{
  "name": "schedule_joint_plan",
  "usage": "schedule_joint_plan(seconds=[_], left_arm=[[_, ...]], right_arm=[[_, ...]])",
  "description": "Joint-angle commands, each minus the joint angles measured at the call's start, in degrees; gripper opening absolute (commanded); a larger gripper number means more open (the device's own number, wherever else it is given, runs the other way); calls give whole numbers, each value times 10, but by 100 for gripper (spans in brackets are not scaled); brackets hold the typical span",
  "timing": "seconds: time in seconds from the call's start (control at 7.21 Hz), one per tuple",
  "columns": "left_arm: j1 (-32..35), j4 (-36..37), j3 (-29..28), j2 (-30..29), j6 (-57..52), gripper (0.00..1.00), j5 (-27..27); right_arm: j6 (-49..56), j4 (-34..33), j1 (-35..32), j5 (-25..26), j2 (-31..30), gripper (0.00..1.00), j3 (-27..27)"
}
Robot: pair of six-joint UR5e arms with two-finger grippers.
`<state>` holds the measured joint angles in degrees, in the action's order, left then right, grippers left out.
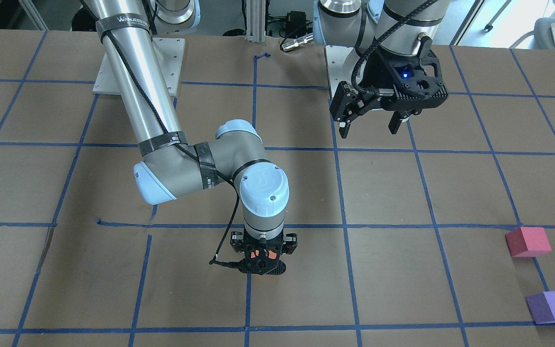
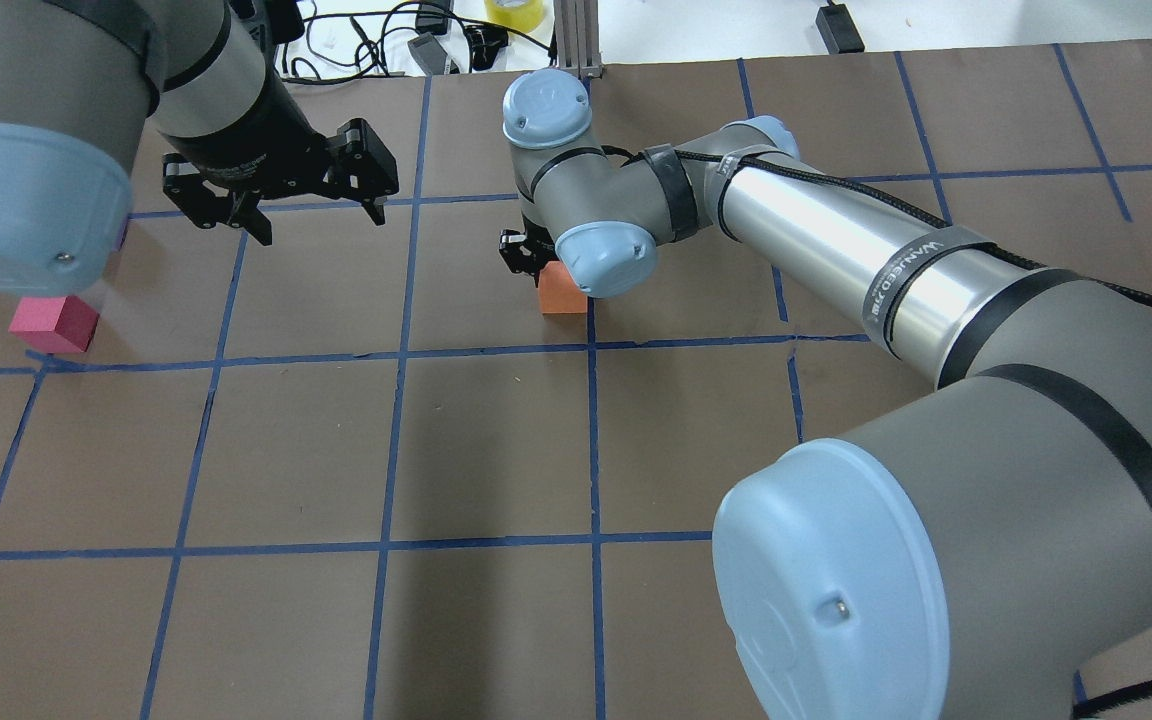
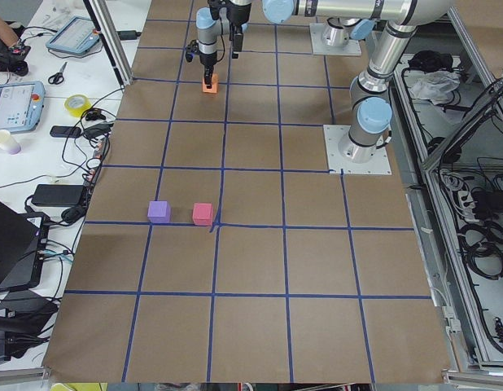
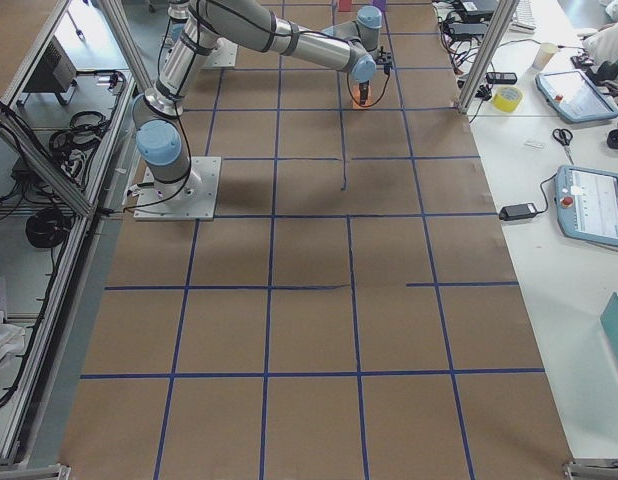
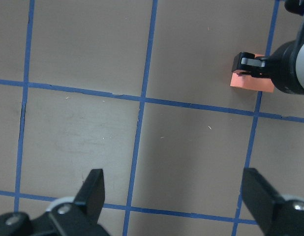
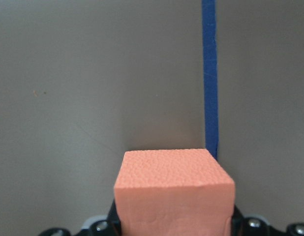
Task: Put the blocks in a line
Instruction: 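Lower the orange block onto the table and open the right gripper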
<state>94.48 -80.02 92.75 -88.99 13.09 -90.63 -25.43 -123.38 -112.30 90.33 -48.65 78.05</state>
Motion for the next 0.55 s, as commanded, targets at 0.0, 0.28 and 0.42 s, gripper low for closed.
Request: schedule_joint_plan(seconds=[0.0, 0.28, 0.42], left_arm=[[0, 0, 7, -13, -1, 100, 1], [0, 0, 14, -17, 0, 100, -1], [0, 0, 14, -28, 1, 100, 2]], right_arm=[[-3, 0, 0, -1, -4, 100, 0], [7, 22, 14, -25, -59, 100, -3], [67, 94, 46, -18, -83, 100, 0]])
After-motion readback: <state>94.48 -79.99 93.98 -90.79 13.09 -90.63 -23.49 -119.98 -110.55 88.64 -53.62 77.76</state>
